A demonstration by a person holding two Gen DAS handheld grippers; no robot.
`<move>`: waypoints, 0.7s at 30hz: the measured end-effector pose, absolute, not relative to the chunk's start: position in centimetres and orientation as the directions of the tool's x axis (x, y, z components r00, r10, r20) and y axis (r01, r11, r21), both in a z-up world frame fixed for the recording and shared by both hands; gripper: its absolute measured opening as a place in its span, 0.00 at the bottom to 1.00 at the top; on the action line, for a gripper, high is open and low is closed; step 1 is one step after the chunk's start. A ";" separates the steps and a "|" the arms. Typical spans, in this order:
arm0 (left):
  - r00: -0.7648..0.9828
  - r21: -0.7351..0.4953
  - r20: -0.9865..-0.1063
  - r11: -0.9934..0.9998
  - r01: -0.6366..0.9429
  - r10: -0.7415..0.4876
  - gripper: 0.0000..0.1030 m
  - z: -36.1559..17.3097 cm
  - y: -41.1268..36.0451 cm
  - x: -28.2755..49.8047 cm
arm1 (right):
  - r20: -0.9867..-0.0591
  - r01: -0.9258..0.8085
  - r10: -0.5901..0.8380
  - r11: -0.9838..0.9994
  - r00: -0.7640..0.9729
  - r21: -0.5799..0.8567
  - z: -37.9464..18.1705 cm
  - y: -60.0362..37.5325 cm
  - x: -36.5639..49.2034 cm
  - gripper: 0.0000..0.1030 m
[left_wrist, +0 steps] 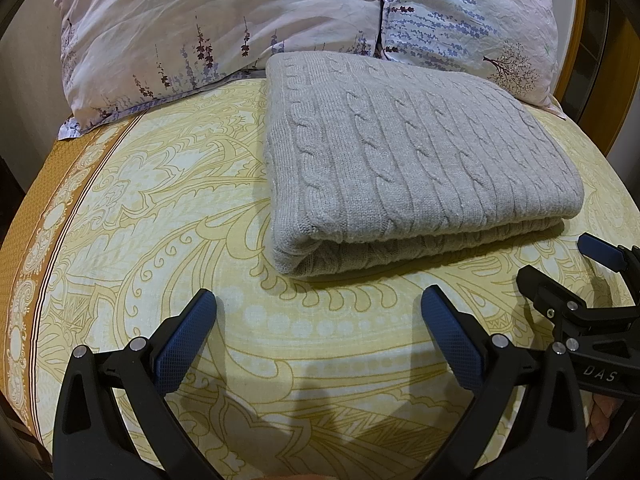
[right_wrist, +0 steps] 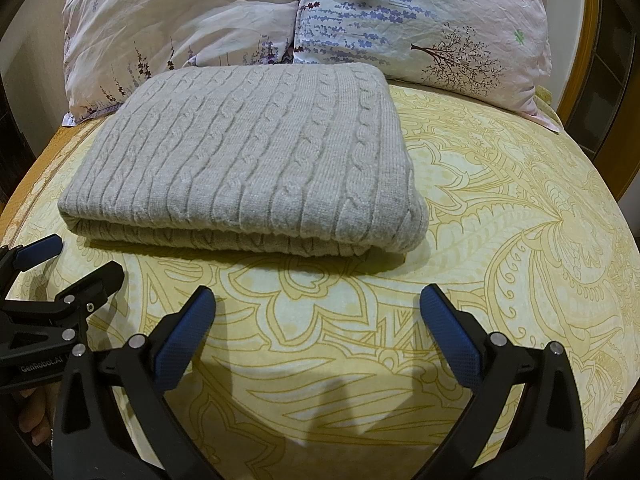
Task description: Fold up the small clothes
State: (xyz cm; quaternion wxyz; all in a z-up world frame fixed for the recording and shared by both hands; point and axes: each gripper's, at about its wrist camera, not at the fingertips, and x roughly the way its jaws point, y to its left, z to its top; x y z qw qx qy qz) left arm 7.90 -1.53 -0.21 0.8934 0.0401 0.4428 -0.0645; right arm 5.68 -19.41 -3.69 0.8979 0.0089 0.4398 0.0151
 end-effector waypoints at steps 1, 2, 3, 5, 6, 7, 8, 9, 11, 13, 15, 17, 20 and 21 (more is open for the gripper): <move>0.600 0.015 -0.796 0.988 0.151 -0.080 0.99 -0.2 -1.5 7.9 | -0.790 -0.019 0.035 0.999 0.613 0.029 -3.7 -19.4 5.7 0.98; 0.599 0.014 -0.796 0.988 0.151 -0.080 0.99 -0.2 -1.5 8.0 | -0.790 -0.019 0.035 0.999 0.613 0.029 -3.7 -19.4 5.7 0.98; 0.599 0.014 -0.796 0.989 0.150 -0.080 0.99 -0.2 -1.5 7.9 | -0.790 -0.019 0.035 0.999 0.613 0.029 -3.7 -19.4 5.7 0.98; 0.600 0.014 -0.796 0.988 0.151 -0.080 0.99 -0.2 -1.5 8.0 | -0.790 -0.019 0.035 0.999 0.613 0.029 -3.7 -19.4 5.7 0.98; 0.599 0.014 -0.796 0.988 0.151 -0.080 0.99 -0.2 -1.5 8.0 | -0.790 -0.019 0.035 0.999 0.613 0.029 -3.7 -19.4 5.7 0.98; 0.599 0.014 -0.796 0.988 0.151 -0.080 0.99 -0.2 -1.5 7.9 | -0.790 -0.019 0.035 0.999 0.613 0.029 -3.7 -19.4 5.7 0.98; 0.599 0.015 -0.796 0.988 0.151 -0.080 0.99 -0.2 -1.5 8.0 | -0.790 -0.019 0.035 0.999 0.613 0.029 -3.7 -19.4 5.7 0.98; 0.599 0.014 -0.797 0.988 0.151 -0.080 0.99 -0.2 -1.5 7.9 | -0.790 -0.019 0.035 0.999 0.613 0.029 -3.7 -19.4 5.7 0.98; 0.599 0.015 -0.797 0.989 0.150 -0.079 0.99 -0.2 -1.5 7.9 | -0.790 -0.019 0.035 0.999 0.613 0.029 -3.7 -19.4 5.7 0.98; 0.598 0.015 -0.797 0.989 0.149 -0.078 0.99 -0.2 -1.5 8.0 | -0.790 -0.019 0.035 0.999 0.613 0.029 -3.7 -19.4 5.7 0.98; 0.597 0.012 -0.798 0.989 0.150 -0.081 0.99 -0.2 -1.4 7.9 | -0.790 -0.019 0.035 0.999 0.613 0.029 -3.7 -19.4 5.7 0.98; 0.596 0.015 -0.799 0.988 0.151 -0.079 0.99 -0.2 -1.6 8.0 | -0.790 -0.019 0.035 0.999 0.613 0.029 -3.7 -19.4 5.7 0.98; 0.593 0.016 -0.801 0.988 0.153 -0.079 0.99 -0.2 -1.5 8.0 | -0.790 -0.019 0.035 0.999 0.613 0.029 -3.7 -19.4 5.7 0.98; 0.593 0.017 -0.801 0.988 0.153 -0.078 0.99 -0.2 -1.5 8.0 | -0.789 -0.019 0.035 0.999 0.613 0.029 -3.7 -19.4 5.7 0.98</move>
